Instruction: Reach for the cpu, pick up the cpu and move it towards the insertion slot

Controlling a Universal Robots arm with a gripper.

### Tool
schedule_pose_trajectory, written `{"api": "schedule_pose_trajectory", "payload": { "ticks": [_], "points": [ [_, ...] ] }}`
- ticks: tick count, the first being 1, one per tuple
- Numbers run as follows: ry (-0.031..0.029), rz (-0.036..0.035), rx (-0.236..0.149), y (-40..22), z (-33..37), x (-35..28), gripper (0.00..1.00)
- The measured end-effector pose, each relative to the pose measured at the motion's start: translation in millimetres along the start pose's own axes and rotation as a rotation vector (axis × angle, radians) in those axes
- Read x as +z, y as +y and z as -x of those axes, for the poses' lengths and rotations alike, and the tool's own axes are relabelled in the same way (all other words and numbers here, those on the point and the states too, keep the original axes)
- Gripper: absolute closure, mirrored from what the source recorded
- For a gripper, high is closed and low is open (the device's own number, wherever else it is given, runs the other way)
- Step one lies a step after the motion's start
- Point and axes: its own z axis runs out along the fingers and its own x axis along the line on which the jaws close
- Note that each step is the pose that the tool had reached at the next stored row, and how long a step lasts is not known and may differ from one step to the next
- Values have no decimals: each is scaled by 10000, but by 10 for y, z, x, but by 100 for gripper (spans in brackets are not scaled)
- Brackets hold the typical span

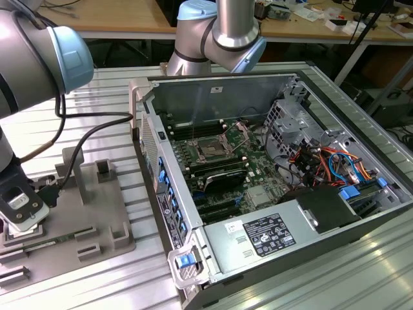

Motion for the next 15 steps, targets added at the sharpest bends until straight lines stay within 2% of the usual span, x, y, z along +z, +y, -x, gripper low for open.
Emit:
{"api": "schedule_pose_trajectory", "payload": {
  "ticks": [12,13,15],
  "points": [
    [-3,-3,14,1,1,8,33],
    [-2,-3,13,1,1,8,41],
    [-3,-3,14,2,1,9,41]
  ]
}}
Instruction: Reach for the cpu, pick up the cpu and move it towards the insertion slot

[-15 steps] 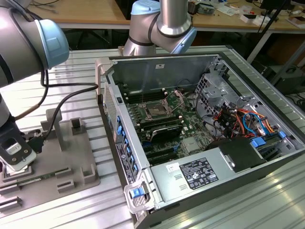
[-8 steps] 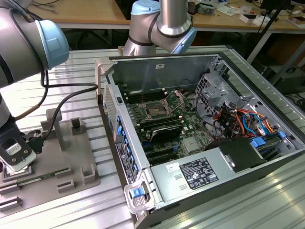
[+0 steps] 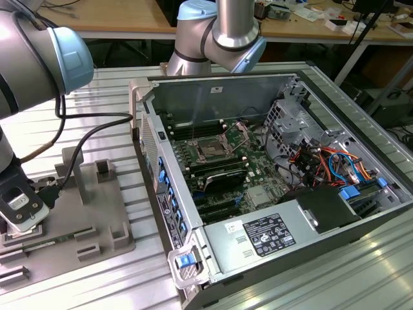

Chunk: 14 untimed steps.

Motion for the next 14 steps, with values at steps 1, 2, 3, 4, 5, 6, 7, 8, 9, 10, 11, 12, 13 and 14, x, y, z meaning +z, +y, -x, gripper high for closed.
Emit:
{"api": "schedule_pose_trajectory", "payload": {
  "ticks": [1,2,3,4,5,6,7,8,9,10,11,12,13,14],
  "points": [
    [-1,-7,3,0,2,1,41],
    [0,-19,8,0,3,1,41],
    [2,-27,12,-1,4,0,43],
    [2,-44,22,-1,7,1,45],
    [4,-65,36,-1,10,0,45],
    [5,-74,46,-1,12,0,45],
    [6,-84,56,-1,13,0,45],
    [8,-101,67,-1,14,0,45],
    [9,-115,73,-2,14,-1,45],
    [10,-124,76,-1,14,-2,45],
    [10,-129,77,-1,15,-9,45],
    [10,-130,77,-1,15,-23,45],
    [9,-130,78,-1,14,-40,45],
    [10,-131,78,-1,13,-59,45]
  ]
}}
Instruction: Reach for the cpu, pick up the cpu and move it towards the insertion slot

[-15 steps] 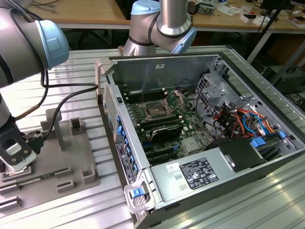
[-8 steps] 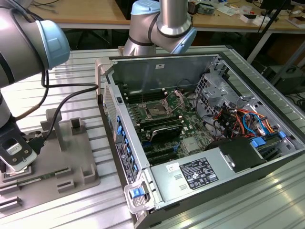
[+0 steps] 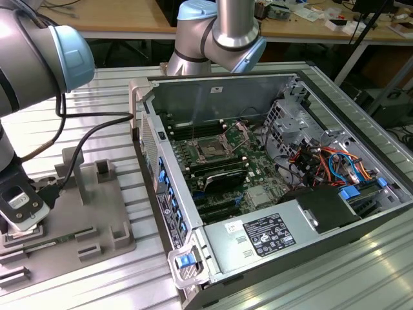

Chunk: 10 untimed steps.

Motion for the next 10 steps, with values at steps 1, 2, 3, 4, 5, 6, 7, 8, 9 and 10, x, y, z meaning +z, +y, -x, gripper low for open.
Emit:
{"api": "schedule_pose_trajectory", "payload": {
  "ticks": [1,2,3,4,5,6,7,8,9,10],
  "points": [
    [-1,0,0,0,0,-17,45],
    [-1,0,-1,0,-1,-42,45],
    [-1,0,-1,0,-2,-64,45],
    [-1,0,-1,-1,-3,-109,45],
    [0,-1,-1,-1,-4,-144,45],
    [-1,-1,0,-1,-4,-166,45],
    [-1,-1,0,-1,-5,-195,45],
    [0,-2,0,-1,-5,-210,45],
    [-3,-1,-1,-1,-5,-210,45],
    [-4,0,-1,-1,-5,-210,45]
  ]
}}
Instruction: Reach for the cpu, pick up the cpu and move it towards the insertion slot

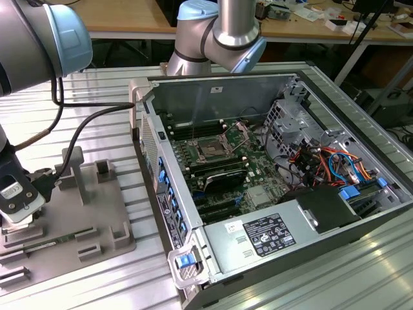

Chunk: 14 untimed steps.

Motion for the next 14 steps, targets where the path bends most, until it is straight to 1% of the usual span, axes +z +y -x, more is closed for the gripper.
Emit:
{"api": "schedule_pose_trajectory", "payload": {
  "ticks": [9,12,14],
  "points": [
    [3,-2,1,0,-1,-9,45],
    [4,-2,0,0,-2,-31,45],
    [4,-2,0,0,-2,-58,45]
  ]
}}
